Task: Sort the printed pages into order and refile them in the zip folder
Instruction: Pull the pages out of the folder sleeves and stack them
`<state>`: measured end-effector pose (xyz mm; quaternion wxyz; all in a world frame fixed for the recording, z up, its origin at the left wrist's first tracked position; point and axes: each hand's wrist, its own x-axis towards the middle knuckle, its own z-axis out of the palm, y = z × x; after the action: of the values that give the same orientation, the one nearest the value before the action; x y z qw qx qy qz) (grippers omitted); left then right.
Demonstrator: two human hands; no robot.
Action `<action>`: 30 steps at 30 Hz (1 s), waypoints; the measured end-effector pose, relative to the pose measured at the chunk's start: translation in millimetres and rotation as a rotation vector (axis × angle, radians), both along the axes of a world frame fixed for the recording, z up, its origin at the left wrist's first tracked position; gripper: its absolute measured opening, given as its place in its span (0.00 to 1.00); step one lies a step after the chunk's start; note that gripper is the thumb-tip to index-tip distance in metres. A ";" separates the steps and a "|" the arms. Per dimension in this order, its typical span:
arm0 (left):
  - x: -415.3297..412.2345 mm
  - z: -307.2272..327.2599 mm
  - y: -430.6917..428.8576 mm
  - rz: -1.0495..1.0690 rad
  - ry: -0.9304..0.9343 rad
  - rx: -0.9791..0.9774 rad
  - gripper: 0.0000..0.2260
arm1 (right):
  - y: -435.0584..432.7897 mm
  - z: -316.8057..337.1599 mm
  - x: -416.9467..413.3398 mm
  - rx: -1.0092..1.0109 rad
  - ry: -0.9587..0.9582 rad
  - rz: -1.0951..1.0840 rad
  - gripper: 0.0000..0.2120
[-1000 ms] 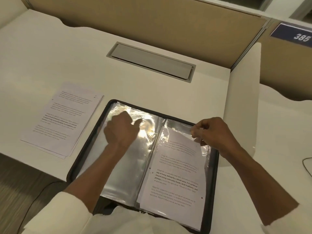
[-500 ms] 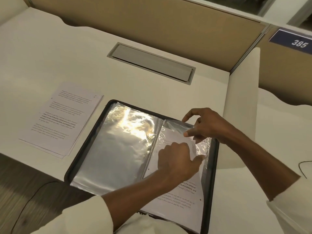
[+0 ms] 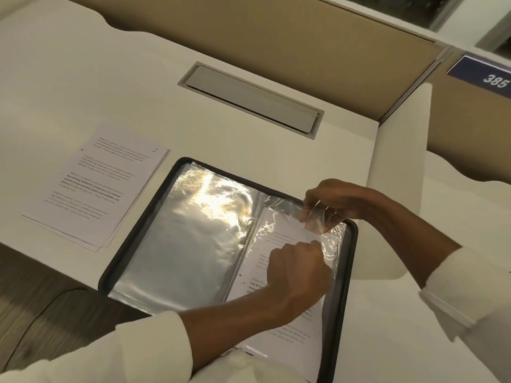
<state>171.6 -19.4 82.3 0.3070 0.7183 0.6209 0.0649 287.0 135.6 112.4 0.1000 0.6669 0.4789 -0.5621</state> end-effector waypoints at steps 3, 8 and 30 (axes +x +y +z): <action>-0.3 -2.4 0.8 -0.050 0.012 0.041 0.12 | 9.2 -5.7 -0.2 -0.042 -0.063 0.166 0.07; 0.9 -8.7 -0.5 -0.195 0.027 0.071 0.11 | 17.0 -6.4 -6.6 -0.058 -0.087 0.305 0.12; -27.6 -111.5 -35.3 -0.339 0.114 0.221 0.50 | 46.8 -49.8 39.6 -0.093 -0.278 0.619 0.08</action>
<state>144.0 -54.6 -29.2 0.1973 0.8443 0.4967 0.0391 326.5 182.3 62.6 0.3604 0.5548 0.6145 -0.4299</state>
